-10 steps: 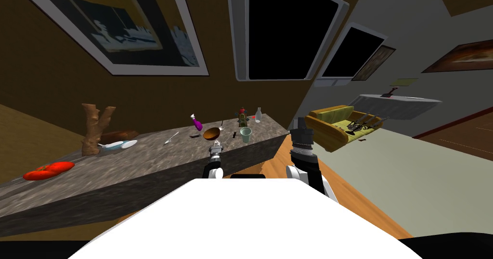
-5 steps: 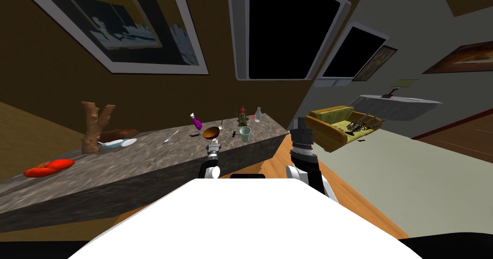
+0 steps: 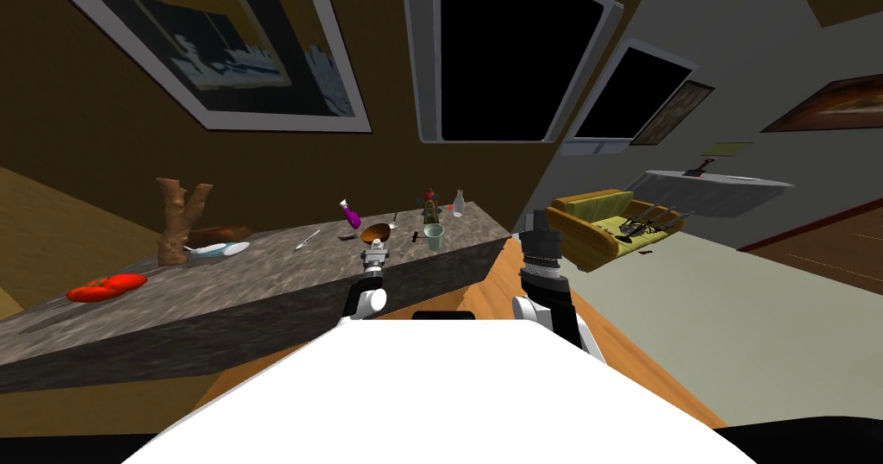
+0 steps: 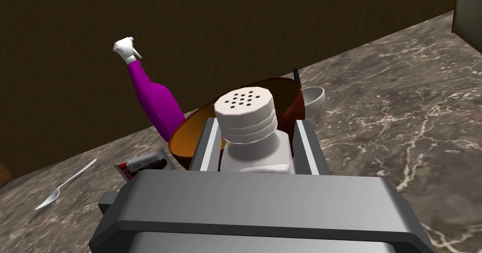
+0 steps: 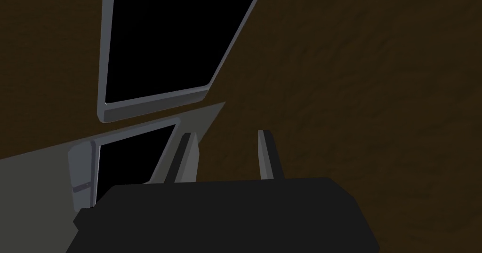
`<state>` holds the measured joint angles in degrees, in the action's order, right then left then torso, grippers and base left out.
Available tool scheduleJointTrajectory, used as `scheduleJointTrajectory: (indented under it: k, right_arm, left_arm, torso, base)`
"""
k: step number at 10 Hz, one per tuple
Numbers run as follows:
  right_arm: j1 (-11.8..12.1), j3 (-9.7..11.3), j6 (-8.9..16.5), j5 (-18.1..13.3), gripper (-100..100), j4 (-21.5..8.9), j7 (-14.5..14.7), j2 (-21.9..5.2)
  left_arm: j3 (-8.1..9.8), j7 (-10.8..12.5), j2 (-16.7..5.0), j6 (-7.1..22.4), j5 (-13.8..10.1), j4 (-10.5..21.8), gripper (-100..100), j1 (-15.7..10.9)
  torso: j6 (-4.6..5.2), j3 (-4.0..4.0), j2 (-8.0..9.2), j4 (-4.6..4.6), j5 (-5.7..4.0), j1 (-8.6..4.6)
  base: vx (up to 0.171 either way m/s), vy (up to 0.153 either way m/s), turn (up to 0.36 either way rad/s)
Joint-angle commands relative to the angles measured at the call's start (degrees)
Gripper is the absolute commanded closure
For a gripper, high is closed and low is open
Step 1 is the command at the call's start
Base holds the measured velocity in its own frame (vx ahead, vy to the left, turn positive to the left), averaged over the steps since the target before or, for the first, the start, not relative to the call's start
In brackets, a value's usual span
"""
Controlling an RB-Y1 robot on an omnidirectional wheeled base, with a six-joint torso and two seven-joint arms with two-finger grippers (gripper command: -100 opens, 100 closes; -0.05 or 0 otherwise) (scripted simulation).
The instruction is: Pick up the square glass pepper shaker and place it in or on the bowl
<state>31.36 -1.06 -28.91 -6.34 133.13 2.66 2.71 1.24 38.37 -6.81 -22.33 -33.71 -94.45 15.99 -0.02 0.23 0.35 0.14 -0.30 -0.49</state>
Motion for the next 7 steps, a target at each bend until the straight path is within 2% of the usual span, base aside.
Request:
scheduleJointTrajectory:
  k: [1, 2, 5, 6, 7]
  right_arm:
    - [0.0, 0.0, 0.0, 0.0, 0, 0.0, 0.0, 0.0]
    - [0.0, 0.0, 0.0, 0.0, 0, 0.0, 0.0, 0.0]
    - [0.0, 0.0, 0.0, 0.0, 0, 0.0, 0.0, 0.0]
    - [0.0, 0.0, 0.0, 0.0, 0, 0.0, 0.0, 0.0]
    - [0.0, 0.0, 0.0, 0.0, 0, 0.0, 0.0, 0.0]
  left_arm:
    - [1.65, -0.8, -0.3, 1.9, -0.3, -2.2, 100, -0.6]
    - [3.38, -1.6, -0.5, 3.7, -0.6, -4.4, 100, -1.1]
    - [5.96, -2.4, -0.8, 6.3, -1.1, -7.2, 100, -1.8]
    - [7.66, -2.6, -0.9, 8.0, -1.5, -8.5, 100, -2.2]
    - [8.52, -2.7, -0.9, 8.8, -1.6, -9.1, 100, -2.4]
  torso:
    - [0.0, 0.0, 0.0, 0.0, 0.0, 0.0]
    - [-0.02, 0.0, -0.02, 0.02, 0.01, 0.04]
    - [-0.04, 0.05, 0.05, 0.05, 0.06, 0.11]
    - [-0.04, 0.02, -0.01, 0.04, 0.08, 0.19]
    - [-0.02, -0.01, -0.07, 0.04, 0.1, 0.23]
  base:
    - [-0.048, -0.05, 0.016]
    - [-0.06, -0.061, 0.027]
    - [-0.051, -0.044, 0.012]
    - [-0.022, -0.02, -0.01]
    - [-0.012, -0.012, -0.025]
